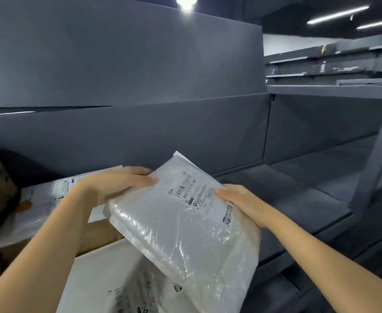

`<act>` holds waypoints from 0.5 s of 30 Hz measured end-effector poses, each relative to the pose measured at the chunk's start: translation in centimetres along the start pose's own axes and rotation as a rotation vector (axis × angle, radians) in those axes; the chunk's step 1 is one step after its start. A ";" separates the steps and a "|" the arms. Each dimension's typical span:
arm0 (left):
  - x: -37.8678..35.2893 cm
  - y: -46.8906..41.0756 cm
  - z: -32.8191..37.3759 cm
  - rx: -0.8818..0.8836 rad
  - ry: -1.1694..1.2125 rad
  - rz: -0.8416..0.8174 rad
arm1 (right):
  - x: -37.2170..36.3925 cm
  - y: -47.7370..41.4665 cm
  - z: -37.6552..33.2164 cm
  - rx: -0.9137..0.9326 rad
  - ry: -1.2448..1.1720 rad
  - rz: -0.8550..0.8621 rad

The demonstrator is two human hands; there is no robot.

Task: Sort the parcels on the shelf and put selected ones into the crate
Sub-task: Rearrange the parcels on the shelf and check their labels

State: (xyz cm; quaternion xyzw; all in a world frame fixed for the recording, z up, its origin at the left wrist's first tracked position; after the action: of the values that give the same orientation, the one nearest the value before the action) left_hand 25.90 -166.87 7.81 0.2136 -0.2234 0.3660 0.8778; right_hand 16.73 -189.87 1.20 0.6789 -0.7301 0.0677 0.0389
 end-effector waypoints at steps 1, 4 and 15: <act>0.2 0.6 -0.8 0.024 0.008 0.021 | -1.4 -0.5 -0.4 0.006 0.030 -0.052; 1.4 2.2 -3.3 0.089 0.032 0.129 | -5.5 -1.6 -1.2 0.013 0.117 -0.208; 5.2 8.8 -9.0 0.180 -0.165 0.417 | -17.7 -4.2 -1.3 0.107 0.457 -0.582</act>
State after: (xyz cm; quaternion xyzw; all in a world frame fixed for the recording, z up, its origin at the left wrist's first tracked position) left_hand 24.81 -153.56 5.21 0.2694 -0.3000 0.5393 0.7393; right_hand 22.21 -172.51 0.01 0.8264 -0.4745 0.2417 0.1830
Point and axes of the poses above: each hand's wrist, its own y-axis away from the middle knuckle, its own x-axis out of the back of the hand, z = x × y, the point moved 7 cm from there along -y, towards the middle knuckle, and after that the axes turned 2 degrees about -y, right-handed, at the moved point
